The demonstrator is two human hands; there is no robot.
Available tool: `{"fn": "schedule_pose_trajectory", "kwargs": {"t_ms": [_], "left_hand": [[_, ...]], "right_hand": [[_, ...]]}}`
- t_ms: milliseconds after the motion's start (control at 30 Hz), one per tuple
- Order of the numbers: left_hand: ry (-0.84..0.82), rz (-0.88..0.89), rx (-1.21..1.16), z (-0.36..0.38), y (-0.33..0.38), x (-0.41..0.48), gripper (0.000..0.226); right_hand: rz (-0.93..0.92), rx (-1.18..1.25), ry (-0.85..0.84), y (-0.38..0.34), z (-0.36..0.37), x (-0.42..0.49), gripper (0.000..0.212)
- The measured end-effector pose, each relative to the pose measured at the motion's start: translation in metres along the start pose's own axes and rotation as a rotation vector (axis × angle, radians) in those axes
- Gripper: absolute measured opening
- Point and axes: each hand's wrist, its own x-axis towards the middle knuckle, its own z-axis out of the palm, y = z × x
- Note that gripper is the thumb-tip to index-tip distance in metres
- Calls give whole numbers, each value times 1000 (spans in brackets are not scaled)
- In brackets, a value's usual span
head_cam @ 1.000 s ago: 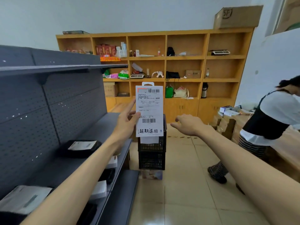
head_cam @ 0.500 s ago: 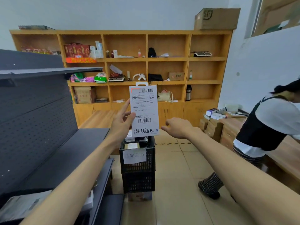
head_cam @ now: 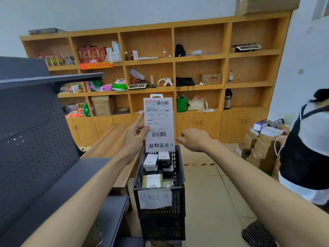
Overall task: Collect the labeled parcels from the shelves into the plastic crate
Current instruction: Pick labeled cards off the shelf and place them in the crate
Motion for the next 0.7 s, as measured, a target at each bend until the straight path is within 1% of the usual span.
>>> {"fn": "schedule_pose_trajectory", "kwargs": {"t_ms": [333,500,700], "left_hand": [[13,-83,33,-4,-112,128,53],[1,-140,-13,-13,-166,203,55],[-25,-226,-65,-25,-223,294,57]], "right_hand": [[-18,-10,-114,39,71,157,45],[20,-5,-184,50,95,237,45],[87,31,-182,67,123,338,45]]}}
